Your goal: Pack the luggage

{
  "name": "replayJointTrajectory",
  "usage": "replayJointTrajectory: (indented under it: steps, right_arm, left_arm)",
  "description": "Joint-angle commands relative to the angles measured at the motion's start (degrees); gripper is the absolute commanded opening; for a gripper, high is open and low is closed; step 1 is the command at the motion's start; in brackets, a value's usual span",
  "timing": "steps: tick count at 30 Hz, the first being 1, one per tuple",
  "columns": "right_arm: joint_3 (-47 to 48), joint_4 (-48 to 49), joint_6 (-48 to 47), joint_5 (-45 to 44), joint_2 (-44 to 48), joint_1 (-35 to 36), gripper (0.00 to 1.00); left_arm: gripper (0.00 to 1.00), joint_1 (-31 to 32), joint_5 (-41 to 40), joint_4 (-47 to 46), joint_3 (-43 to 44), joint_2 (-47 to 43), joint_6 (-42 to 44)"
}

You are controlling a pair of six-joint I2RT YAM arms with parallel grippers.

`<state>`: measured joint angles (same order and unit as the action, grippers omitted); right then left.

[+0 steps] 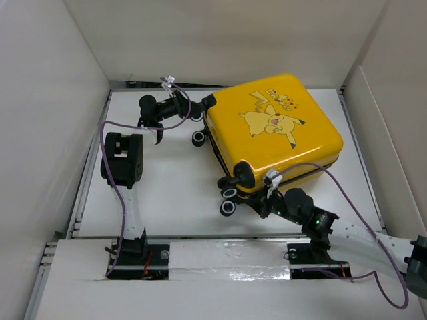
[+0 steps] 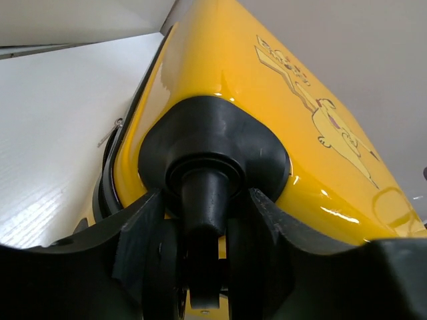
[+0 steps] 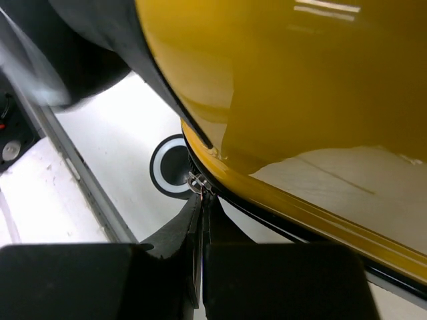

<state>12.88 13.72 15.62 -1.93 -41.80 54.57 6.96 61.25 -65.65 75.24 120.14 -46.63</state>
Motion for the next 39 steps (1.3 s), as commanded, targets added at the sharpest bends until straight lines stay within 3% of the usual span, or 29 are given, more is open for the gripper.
replayJointTrajectory:
  steps: [1,4,7,11,15,21,25,28,31,32,34,35,38,39]
  right_arm:
    - [1.6,2.2,-2.9,0.4,3.8,-5.0,0.0]
    - [2.5,0.4,-3.9,3.9,4.3,-8.7,0.0]
    - [3.2,0.5,-4.8,6.8,3.9,-12.6,0.0]
    - [6.5,3.3,-6.4,10.1,0.6,-19.0,0.0]
    - [13.7,6.6,-8.0,16.5,-7.9,-26.5,0.0]
    - [22.9,9.3,-8.2,23.6,-14.9,-37.3,0.0]
    - [24.1,9.0,-6.5,26.0,-17.2,-38.7,0.0]
    - [16.8,13.4,-0.2,22.0,-15.5,-34.1,0.0]
    - [3.8,28.0,8.6,10.6,-12.6,-25.9,0.0]
    - [1.6,30.8,9.9,2.5,-12.7,-18.8,0.0]
    - [-1.2,37.6,8.8,-7.5,-14.7,-10.7,0.0]
    - [-0.8,38.8,7.2,-16.7,-16.1,-3.9,0.0]
    - [2.1,46.2,-0.9,-29.5,-25.6,2.9,0.0]
    - [2.6,52.7,-2.5,-31.4,-28.5,5.0,0.0]
  left_arm:
    - [0.31,1.0,5.3,-11.6,-2.5,-2.8,-4.1]
    - [0.22,1.0,5.4,-16.4,-3.6,-2.5,-6.8]
    - [0.01,1.6,4.8,-22.2,-5.4,-2.2,-11.2]
    - [0.0,2.7,0.0,-36.7,-14.9,-4.1,-17.8]
    - [0.0,3.4,-4.5,-44.5,-28.0,-10.0,-16.7]
    - [0.0,4.5,-9.3,-45.6,-47.2,-20.0,-9.6]
    - [0.0,7.6,-10.4,-46.9,-54.3,-24.9,-9.2]
    - [0.0,12.2,-13.1,-45.8,-57.7,-28.5,-8.6]
    - [0.0,18.2,-21.1,-44.4,-59.1,-30.9,-8.6]
    - [0.0,19.8,-23.2,-44.0,-58.6,-31.4,-8.8]
    - [0.0,24.3,-27.5,-44.0,-57.7,-31.9,-10.0]
    - [0.0,25.5,-28.8,-44.0,-56.4,-32.1,-10.4]
    - [0.0,29.6,-33.6,-43.1,-53.8,-32.9,-12.3]
    - [0.0,30.6,-35.0,-42.8,-53.4,-33.1,-12.9]
